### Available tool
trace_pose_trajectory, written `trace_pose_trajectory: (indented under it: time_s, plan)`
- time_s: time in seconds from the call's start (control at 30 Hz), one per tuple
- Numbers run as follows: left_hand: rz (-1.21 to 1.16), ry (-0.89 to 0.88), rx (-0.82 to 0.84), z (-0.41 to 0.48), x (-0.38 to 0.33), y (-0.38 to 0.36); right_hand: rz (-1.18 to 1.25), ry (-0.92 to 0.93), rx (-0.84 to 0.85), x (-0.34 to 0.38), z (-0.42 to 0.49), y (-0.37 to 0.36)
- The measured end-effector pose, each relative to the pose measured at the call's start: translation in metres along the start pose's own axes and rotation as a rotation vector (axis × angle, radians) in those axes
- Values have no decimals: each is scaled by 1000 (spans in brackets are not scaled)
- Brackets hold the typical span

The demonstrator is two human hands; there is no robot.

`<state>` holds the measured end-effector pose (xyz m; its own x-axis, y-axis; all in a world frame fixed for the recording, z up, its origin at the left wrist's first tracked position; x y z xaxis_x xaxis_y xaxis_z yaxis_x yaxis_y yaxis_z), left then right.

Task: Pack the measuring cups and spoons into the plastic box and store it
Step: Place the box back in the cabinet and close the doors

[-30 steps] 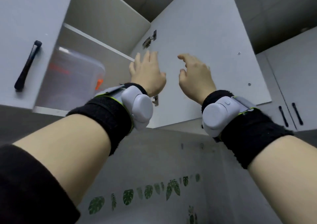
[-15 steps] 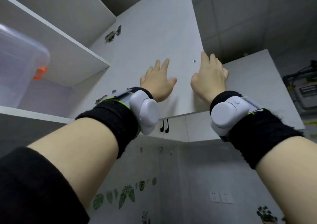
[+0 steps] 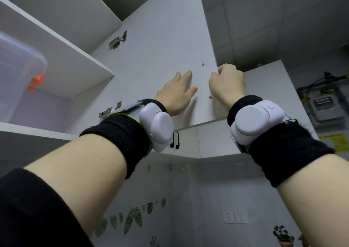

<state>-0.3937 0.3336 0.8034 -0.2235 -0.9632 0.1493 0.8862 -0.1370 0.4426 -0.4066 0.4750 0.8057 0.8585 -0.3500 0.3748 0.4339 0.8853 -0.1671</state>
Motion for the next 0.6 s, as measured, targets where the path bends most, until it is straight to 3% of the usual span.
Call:
trace_pose_trajectory:
  time_s: [0.17, 0.43, 0.6]
  plan:
    - [-123, -25, -17, 1, -4, 33, 194, 83, -10, 29, 3, 11]
    - [-260, -47, -103, -15, -14, 110, 695, 211, 166, 85, -24, 1]
    - [-197, 23, -75, -32, 3, 152, 1139, 124, 302, 124, -48, -35]
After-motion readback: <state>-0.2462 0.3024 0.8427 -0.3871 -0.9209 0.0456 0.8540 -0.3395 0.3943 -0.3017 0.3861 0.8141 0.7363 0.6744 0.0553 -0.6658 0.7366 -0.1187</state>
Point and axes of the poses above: each hand's wrist, its own z-axis towards the middle knuckle, its own y-axis out of the back of the hand, x = y × z, the point moved 8 cm from there along z, towards the middle knuckle, and after that the axes turned 8 degrees about z, right-handed, at the moved point
